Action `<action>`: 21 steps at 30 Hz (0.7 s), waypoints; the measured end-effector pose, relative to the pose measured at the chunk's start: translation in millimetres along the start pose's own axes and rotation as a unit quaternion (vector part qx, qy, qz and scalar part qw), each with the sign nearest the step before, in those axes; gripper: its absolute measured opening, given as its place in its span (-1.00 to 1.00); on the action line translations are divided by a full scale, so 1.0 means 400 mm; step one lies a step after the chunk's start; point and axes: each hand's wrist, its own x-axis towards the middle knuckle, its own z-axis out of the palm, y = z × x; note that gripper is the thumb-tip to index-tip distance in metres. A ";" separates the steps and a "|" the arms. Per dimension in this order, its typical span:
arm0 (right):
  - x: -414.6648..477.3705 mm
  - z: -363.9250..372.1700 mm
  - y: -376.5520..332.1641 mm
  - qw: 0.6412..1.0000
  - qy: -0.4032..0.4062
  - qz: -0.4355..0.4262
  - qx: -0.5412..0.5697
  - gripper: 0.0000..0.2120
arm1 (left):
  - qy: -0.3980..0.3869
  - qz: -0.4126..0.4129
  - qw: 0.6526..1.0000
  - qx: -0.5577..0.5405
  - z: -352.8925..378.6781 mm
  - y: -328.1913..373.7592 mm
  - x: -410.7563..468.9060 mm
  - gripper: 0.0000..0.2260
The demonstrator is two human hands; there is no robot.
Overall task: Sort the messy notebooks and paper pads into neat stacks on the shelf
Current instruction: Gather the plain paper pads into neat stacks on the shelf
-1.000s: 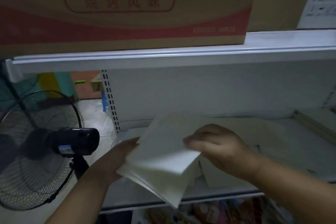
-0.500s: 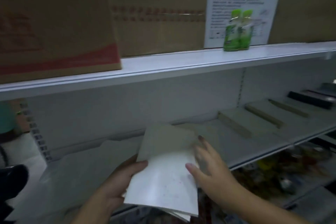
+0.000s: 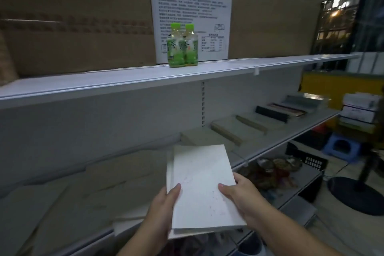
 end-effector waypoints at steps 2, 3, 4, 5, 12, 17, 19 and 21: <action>0.029 -0.041 -0.002 1.000 -0.004 -0.007 -0.015 -0.71 | -0.025 -0.035 0.999 -0.031 0.036 0.004 0.029 -0.79; 0.045 -0.054 -0.006 1.000 -0.011 -0.008 -0.022 -0.71 | -0.031 -0.050 0.998 -0.032 0.055 0.009 0.046 -0.79; 0.065 -0.064 -0.007 0.999 -0.019 -0.010 -0.029 -0.71 | -0.030 -0.052 0.998 -0.026 0.072 0.010 0.065 -0.79; 0.087 -0.071 -0.010 0.999 -0.021 -0.011 -0.037 -0.72 | -0.022 -0.045 0.999 -0.017 0.088 0.011 0.087 -0.82; 0.261 -0.124 -0.058 0.997 0.040 0.027 -0.054 -0.71 | 0.022 0.001 0.999 -0.025 0.194 0.018 0.269 -0.76; 0.412 -0.151 -0.104 0.992 0.090 0.043 -0.079 -0.65 | 0.050 0.005 0.998 -0.048 0.253 0.031 0.394 -0.79; 0.454 -0.151 -0.118 0.990 0.103 0.044 -0.087 -0.66 | 0.059 0.006 0.998 -0.030 0.272 0.039 0.437 -0.86; 0.488 -0.155 -0.131 0.990 0.098 0.041 -0.095 -0.66 | 0.068 -0.003 0.998 -0.014 0.285 0.050 0.480 -0.91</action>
